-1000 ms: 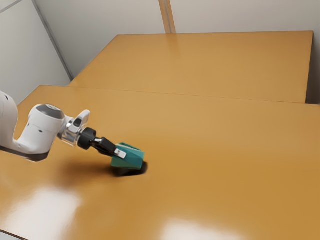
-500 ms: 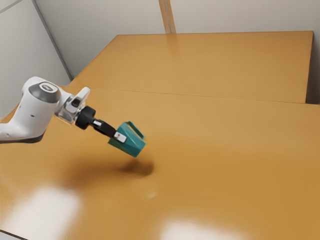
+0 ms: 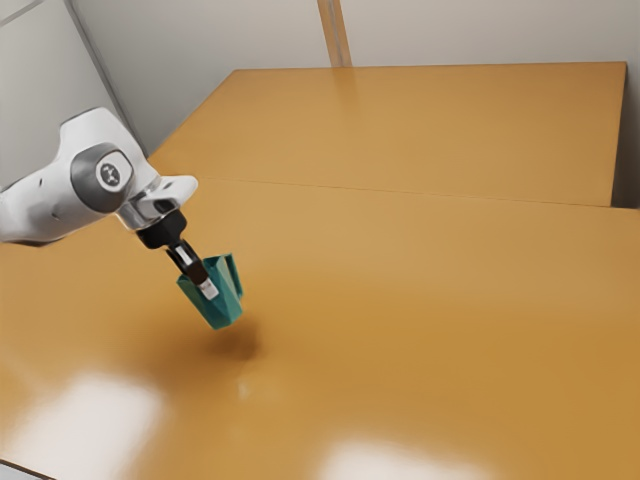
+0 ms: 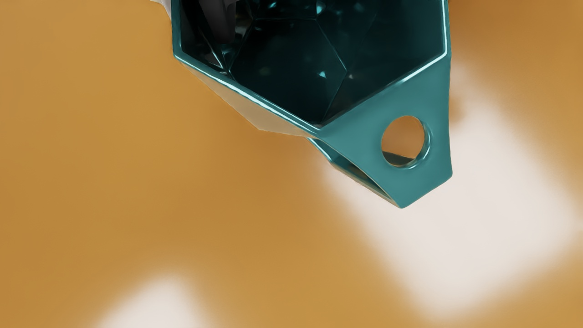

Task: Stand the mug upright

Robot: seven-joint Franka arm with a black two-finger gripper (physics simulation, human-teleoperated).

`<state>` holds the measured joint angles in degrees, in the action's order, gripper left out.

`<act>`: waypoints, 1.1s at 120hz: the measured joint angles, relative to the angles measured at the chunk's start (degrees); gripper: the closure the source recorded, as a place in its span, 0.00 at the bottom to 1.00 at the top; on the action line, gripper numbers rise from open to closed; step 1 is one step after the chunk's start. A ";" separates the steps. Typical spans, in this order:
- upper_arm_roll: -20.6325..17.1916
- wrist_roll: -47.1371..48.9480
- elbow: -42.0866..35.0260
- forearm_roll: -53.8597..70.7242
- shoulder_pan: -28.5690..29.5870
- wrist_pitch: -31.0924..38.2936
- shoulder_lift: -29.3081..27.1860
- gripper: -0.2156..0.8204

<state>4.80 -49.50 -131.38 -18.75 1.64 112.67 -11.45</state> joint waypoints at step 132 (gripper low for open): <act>-1.11 31.28 -9.75 25.03 -6.61 20.08 -0.31 0.96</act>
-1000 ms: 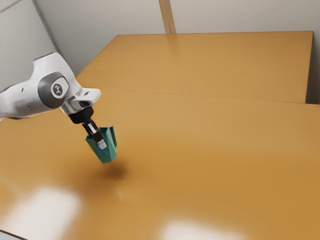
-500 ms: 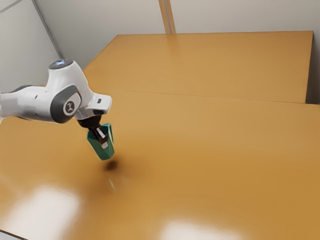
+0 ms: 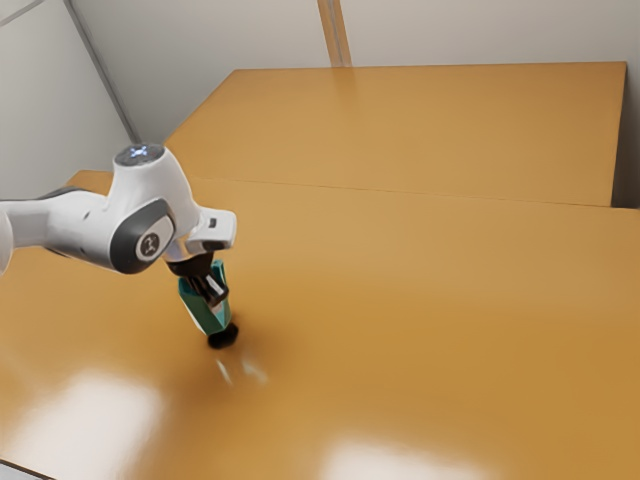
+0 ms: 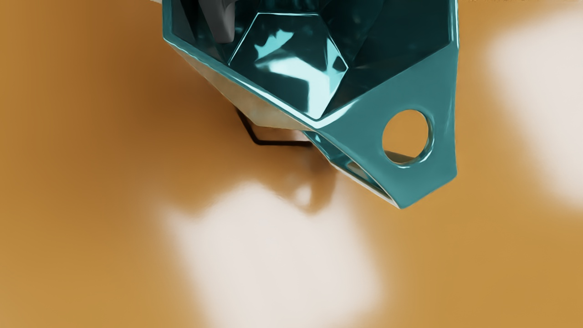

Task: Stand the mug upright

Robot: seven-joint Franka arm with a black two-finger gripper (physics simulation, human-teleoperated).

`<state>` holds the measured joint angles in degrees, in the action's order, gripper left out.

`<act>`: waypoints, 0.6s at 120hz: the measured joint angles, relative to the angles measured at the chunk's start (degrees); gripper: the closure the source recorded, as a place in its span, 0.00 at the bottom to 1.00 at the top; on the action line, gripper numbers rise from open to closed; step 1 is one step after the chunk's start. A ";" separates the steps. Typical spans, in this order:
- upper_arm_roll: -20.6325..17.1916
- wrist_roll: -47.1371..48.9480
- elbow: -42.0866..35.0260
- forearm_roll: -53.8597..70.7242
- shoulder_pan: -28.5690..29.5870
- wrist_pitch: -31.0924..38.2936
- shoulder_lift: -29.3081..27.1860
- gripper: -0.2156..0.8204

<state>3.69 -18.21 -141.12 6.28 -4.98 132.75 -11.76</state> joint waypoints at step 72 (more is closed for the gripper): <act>0.00 8.46 -1.81 1.44 -0.90 5.67 2.85 0.96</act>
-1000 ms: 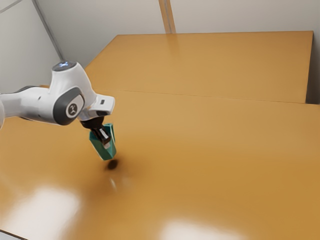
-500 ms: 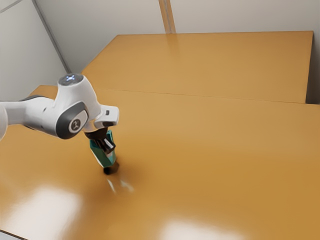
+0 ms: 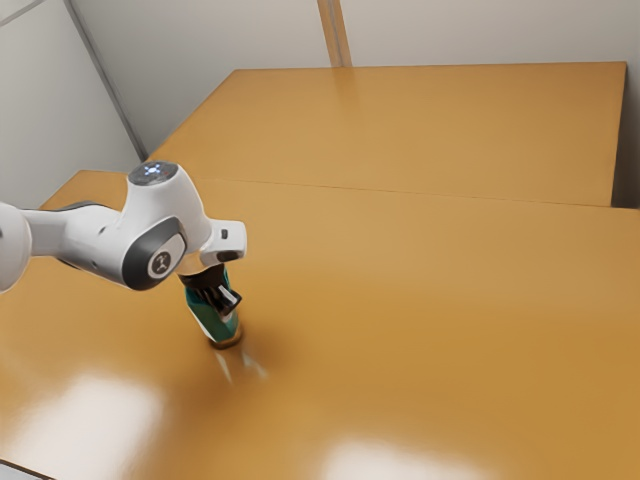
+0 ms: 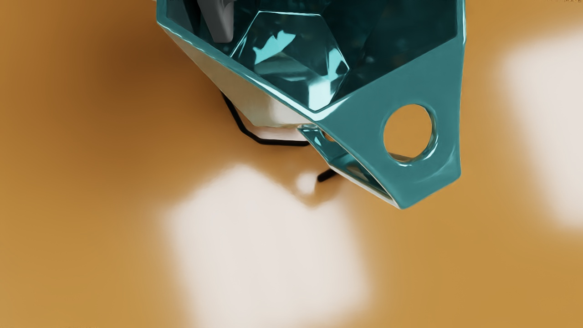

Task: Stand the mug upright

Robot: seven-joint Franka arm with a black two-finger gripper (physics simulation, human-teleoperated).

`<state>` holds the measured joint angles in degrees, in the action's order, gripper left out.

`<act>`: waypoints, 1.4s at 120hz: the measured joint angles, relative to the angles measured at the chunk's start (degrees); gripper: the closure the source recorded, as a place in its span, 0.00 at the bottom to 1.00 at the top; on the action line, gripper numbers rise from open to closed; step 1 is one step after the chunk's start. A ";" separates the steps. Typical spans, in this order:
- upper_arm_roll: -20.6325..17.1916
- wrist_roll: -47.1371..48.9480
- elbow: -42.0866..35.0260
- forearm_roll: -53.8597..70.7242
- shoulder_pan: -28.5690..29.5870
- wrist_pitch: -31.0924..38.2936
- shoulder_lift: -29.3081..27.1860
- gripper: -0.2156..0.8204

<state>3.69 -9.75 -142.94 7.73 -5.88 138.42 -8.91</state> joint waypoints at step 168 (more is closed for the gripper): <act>-4.76 4.21 12.35 -3.26 2.20 -14.71 -1.81 0.23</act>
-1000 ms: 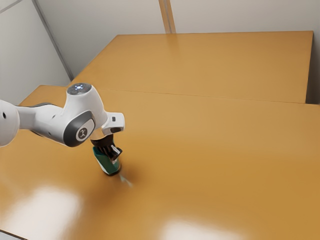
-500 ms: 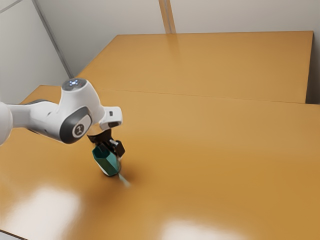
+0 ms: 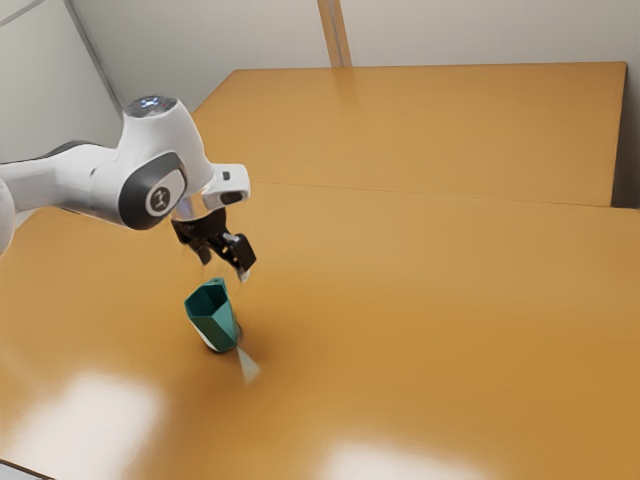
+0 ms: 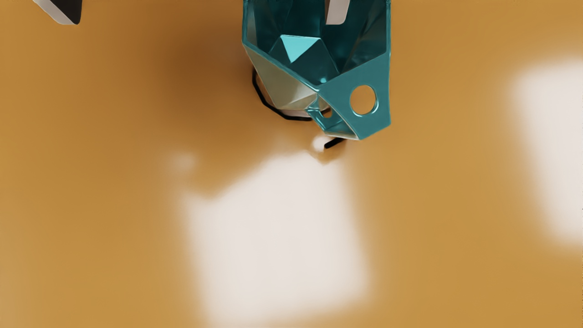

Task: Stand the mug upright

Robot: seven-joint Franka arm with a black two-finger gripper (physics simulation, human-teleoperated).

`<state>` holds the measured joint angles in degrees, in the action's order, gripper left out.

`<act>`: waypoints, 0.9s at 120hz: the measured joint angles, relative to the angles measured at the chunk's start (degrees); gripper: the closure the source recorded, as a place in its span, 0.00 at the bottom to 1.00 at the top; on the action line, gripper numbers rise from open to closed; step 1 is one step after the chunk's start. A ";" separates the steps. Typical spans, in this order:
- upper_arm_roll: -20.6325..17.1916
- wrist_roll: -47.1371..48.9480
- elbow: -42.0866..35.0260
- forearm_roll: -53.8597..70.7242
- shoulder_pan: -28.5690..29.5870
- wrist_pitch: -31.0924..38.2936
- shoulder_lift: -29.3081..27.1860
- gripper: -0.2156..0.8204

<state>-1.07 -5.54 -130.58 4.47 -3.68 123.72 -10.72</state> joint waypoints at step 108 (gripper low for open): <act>-2.97 1.61 39.14 -1.61 5.03 -29.96 11.83 0.22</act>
<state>-4.04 -3.93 -91.45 2.86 1.35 93.76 1.10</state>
